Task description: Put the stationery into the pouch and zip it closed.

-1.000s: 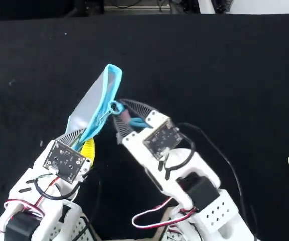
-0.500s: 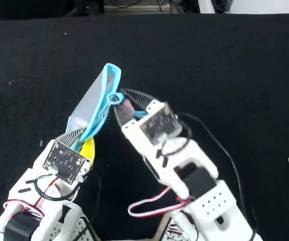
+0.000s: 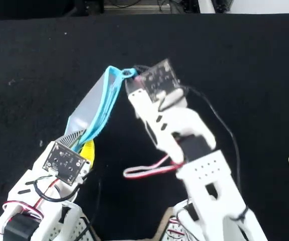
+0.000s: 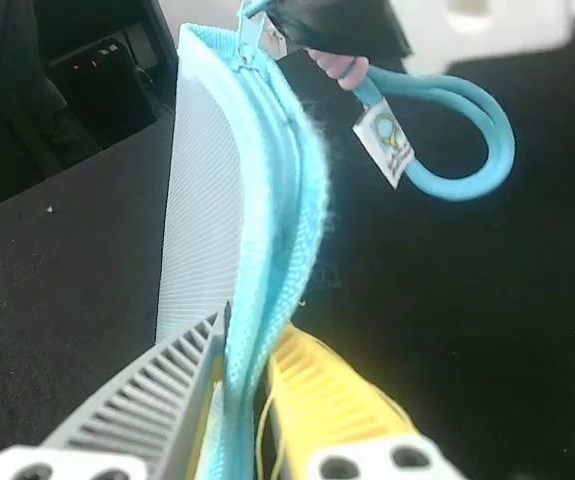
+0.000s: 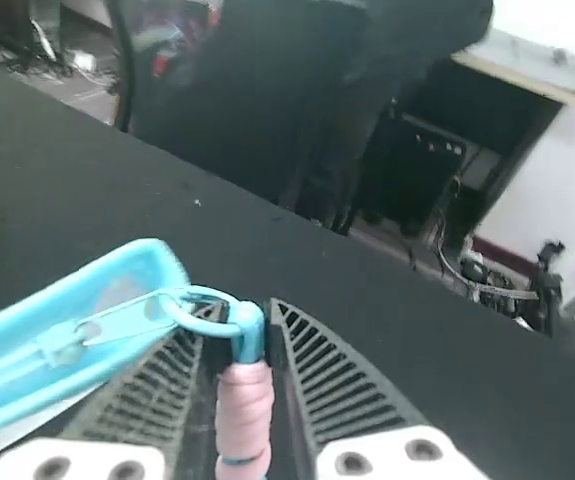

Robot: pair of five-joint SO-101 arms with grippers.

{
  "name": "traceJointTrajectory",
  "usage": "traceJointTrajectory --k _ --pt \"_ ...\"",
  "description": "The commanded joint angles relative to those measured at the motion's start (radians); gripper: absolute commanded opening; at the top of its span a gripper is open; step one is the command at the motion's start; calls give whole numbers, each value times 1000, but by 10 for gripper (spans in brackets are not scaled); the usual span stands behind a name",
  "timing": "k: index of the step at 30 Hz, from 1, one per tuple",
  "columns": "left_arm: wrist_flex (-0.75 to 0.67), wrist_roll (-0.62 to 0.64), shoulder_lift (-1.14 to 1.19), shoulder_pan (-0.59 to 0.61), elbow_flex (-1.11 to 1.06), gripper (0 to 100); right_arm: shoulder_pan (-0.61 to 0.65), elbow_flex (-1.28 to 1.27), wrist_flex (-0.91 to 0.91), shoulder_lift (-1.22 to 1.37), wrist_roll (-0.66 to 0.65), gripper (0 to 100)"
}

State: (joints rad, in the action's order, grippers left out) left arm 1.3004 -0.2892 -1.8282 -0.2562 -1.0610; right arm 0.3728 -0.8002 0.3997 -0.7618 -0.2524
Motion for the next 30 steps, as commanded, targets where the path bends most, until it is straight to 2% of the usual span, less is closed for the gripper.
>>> traceJointTrajectory --k 1,13,30 --pt "14 -6 5 -7 50 29 -60 143 -38 93 -6 11" --pt "15 -6 5 -7 50 29 -64 326 -38 354 -6 11" --pt "11 -6 5 -8 50 29 -118 326 -29 380 0 11"
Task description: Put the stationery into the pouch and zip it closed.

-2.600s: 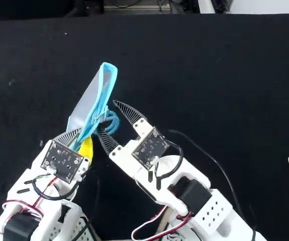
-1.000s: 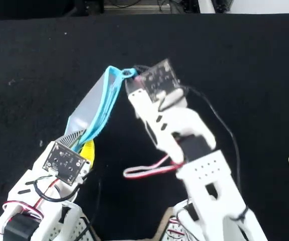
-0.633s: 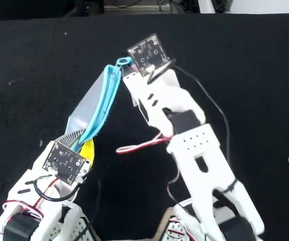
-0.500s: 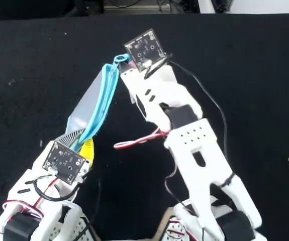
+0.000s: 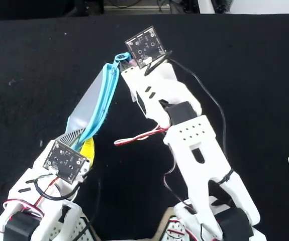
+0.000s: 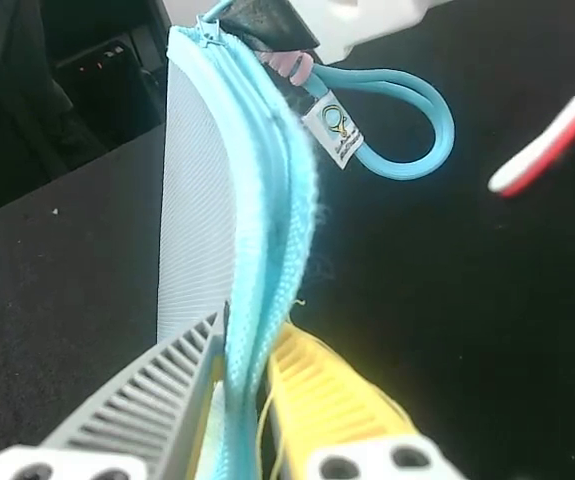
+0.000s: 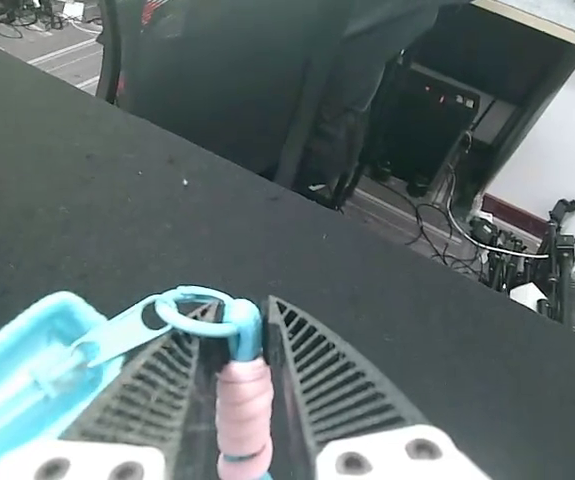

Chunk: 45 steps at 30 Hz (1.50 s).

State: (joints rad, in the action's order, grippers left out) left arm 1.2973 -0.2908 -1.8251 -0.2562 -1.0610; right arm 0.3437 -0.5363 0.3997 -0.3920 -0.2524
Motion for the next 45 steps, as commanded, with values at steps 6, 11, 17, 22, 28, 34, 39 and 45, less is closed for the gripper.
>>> traceJointTrajectory --k 6,11,17,22,28,34,39,45 --pt "14 -5 2 -8 50 29 -20 59 104 -88 0 16" --pt "12 -5 2 -8 50 29 115 56 365 -237 0 137" --pt "12 -3 2 -8 50 29 189 56 551 -432 0 191" --pt "12 -5 2 -7 50 29 133 51 621 -645 -5 191" --pt "-77 2 2 12 50 29 -60 -177 626 -799 -6 123" --pt "-255 2 2 246 48 29 -155 -420 592 -842 0 31" --pt "-275 3 11 351 38 29 -160 -645 446 -869 2 31" --pt "-356 3 12 357 -7 29 -132 -885 295 -1003 29 31"
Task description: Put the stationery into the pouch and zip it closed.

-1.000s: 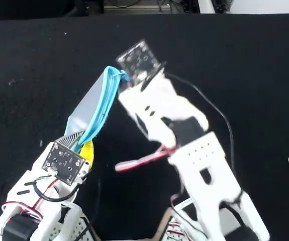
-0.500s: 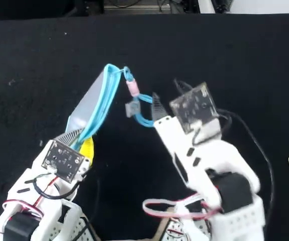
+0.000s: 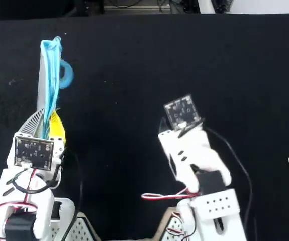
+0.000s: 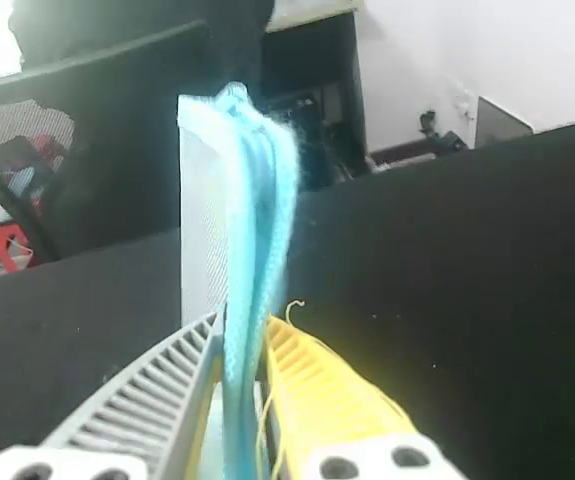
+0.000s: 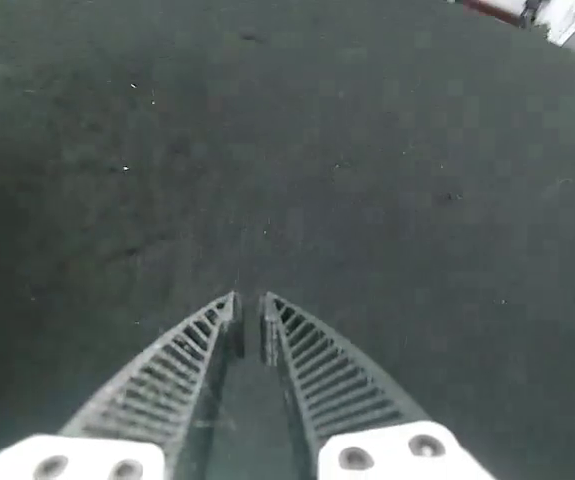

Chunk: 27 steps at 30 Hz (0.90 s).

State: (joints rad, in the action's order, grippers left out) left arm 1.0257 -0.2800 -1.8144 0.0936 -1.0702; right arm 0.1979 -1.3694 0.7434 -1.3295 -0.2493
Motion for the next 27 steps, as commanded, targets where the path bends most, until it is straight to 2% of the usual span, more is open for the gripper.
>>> traceJointTrajectory --k 1,6,10,15,27 --pt "-109 -8 2 7 -10 29 21 -62 -37 -82 43 31" --pt "-261 3 107 5 -70 29 25 -97 11 -157 77 31" --pt "-361 66 342 5 -50 29 23 -153 0 -199 75 31" --pt "-496 63 655 2 18 29 28 -196 -11 -262 77 31" --pt "-597 69 1241 -177 298 30 31 -223 -5 -326 77 31"
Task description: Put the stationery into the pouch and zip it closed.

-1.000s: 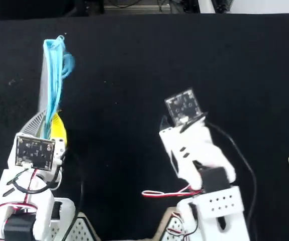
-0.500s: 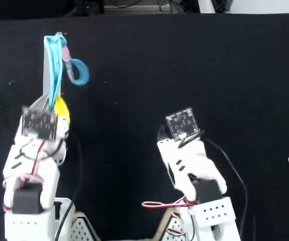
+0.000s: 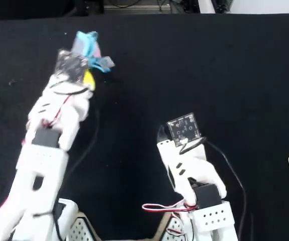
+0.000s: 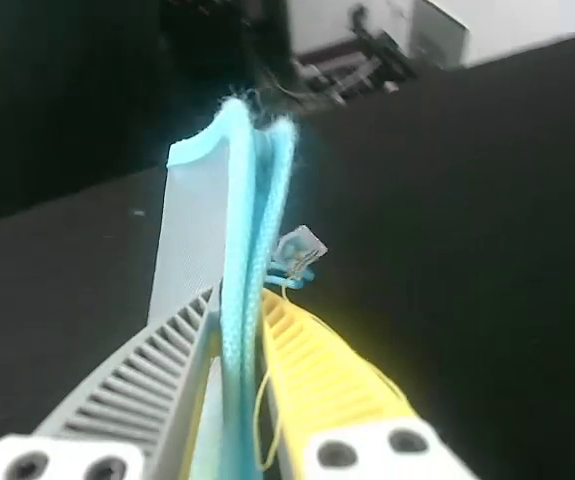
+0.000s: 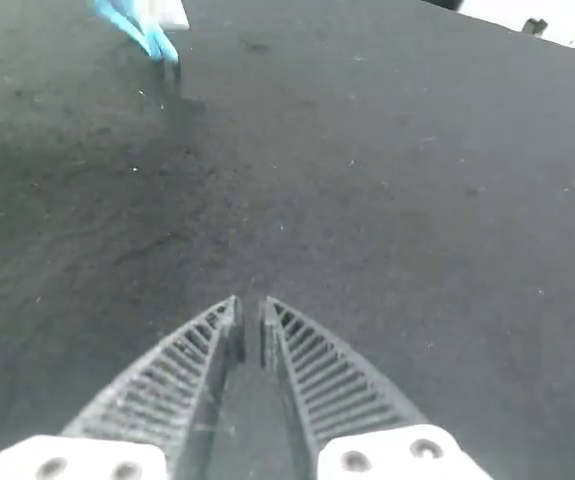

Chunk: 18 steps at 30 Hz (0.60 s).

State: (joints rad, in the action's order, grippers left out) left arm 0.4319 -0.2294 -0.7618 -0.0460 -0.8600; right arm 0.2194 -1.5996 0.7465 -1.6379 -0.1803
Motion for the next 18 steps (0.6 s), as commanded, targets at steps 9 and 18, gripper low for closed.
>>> traceJointTrajectory --k 9,18 --pt "-2 21 408 -104 171 44 9 -4 -15 -19 2 31" --pt "63 416 408 -111 168 266 9 -7 -15 -19 2 31"
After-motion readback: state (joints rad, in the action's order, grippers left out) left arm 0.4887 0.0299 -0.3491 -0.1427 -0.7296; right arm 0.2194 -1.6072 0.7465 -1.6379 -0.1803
